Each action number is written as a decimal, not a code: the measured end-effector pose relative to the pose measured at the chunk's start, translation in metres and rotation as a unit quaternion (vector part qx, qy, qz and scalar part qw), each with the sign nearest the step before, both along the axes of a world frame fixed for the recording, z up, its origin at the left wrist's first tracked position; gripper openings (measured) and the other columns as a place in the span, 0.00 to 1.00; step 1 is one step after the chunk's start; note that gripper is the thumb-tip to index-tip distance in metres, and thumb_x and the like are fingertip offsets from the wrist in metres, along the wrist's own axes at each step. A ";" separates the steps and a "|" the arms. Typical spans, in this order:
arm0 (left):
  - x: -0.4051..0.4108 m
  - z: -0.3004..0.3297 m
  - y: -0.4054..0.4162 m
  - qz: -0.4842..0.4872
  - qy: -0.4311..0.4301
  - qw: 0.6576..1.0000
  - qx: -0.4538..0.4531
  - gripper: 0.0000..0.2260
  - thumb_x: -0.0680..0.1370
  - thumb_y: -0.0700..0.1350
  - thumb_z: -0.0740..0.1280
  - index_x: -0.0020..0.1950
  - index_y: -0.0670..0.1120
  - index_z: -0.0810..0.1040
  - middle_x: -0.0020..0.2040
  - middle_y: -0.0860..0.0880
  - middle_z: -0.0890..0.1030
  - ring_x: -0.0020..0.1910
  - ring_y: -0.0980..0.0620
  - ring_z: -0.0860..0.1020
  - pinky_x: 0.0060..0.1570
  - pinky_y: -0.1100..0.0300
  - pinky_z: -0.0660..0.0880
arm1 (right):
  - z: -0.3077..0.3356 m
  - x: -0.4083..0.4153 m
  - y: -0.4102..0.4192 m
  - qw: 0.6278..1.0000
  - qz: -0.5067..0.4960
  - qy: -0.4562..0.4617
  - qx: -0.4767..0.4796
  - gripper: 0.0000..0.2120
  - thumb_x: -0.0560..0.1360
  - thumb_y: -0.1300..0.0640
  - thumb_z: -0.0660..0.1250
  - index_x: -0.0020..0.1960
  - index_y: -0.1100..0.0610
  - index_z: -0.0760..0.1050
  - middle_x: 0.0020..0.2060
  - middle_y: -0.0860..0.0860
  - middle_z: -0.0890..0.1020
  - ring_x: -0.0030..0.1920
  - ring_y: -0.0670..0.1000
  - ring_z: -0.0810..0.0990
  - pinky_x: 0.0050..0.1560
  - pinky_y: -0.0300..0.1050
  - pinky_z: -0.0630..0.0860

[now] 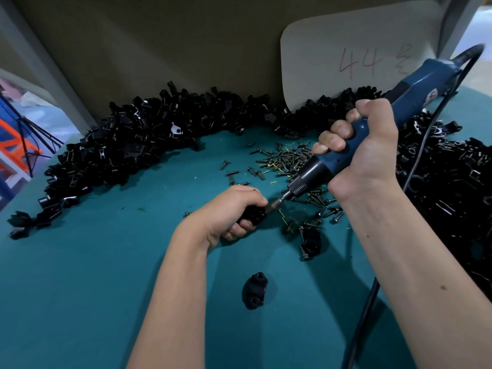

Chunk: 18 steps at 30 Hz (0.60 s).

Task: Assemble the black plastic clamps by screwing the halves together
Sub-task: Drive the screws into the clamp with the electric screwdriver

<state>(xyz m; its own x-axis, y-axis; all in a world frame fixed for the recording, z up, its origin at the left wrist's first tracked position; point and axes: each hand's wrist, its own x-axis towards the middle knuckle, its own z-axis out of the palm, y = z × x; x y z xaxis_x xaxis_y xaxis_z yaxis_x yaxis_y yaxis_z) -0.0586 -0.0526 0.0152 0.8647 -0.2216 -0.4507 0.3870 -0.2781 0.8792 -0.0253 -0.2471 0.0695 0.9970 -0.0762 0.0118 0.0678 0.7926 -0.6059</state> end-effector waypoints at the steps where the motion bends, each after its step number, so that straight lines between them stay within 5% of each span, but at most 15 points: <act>1: 0.000 0.000 0.000 0.001 0.001 1.000 -0.002 0.06 0.68 0.53 0.65 0.38 0.53 0.70 0.26 0.50 0.66 0.21 0.56 0.57 0.22 0.71 0.53 | 0.000 0.000 0.000 1.000 0.000 0.000 0.000 0.13 0.79 0.55 0.62 0.37 0.52 0.64 0.28 0.47 0.65 0.26 0.47 0.62 0.31 0.42 0.66; 8: 0.000 0.001 -0.001 0.011 0.012 1.000 -0.010 0.10 0.81 0.47 0.62 0.40 0.53 0.68 0.27 0.51 0.66 0.21 0.56 0.57 0.21 0.71 0.53 | 0.001 -0.001 -0.001 1.000 0.000 -0.003 0.003 0.13 0.79 0.55 0.62 0.37 0.51 0.63 0.28 0.47 0.65 0.26 0.47 0.62 0.31 0.42 0.66; 18: -0.003 0.003 -0.004 -0.004 0.041 0.999 -0.015 0.11 0.82 0.48 0.59 0.40 0.51 0.66 0.27 0.49 0.64 0.20 0.57 0.56 0.20 0.71 0.51 | 0.003 -0.003 0.000 1.000 0.014 -0.018 0.001 0.13 0.80 0.55 0.61 0.37 0.51 0.64 0.28 0.46 0.65 0.26 0.47 0.62 0.30 0.41 0.66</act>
